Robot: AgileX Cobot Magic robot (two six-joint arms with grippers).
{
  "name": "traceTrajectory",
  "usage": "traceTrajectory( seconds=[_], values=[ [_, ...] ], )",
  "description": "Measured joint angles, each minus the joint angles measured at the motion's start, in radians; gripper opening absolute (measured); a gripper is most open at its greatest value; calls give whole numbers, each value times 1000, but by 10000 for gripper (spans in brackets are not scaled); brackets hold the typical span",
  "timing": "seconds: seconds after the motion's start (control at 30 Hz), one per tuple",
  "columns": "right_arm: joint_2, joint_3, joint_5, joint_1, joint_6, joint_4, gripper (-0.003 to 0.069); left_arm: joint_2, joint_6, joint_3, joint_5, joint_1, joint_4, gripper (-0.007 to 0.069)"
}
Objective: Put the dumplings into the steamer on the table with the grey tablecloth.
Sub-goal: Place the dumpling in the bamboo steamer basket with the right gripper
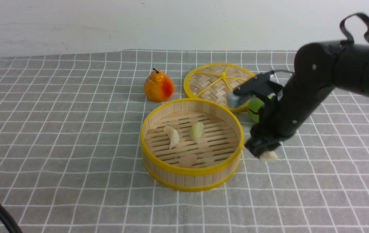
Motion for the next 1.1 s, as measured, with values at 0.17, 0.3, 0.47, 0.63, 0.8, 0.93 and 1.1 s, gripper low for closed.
traceTrajectory(
  seconds=[0.17,0.3,0.47,0.63,0.8,0.93,1.1],
  values=[
    [33,-68,-118,52,53,63,228,0,12,0,-36,0,2,57],
    [98,-69,-211,74,66,77,228,0,15,0,-45,0,2,59],
    [195,-69,-322,83,117,79,228,-2,18,0,-25,0,6,59],
    [228,-69,-363,83,159,68,261,-73,20,41,-12,0,41,59],
    [217,-69,-332,83,189,45,423,-246,19,152,-81,0,51,63],
    [147,-69,-250,83,189,43,454,-371,-11,232,-157,0,55,69],
    [-61,-68,-153,83,189,41,334,-446,-50,279,-222,0,62,71]
  ],
)
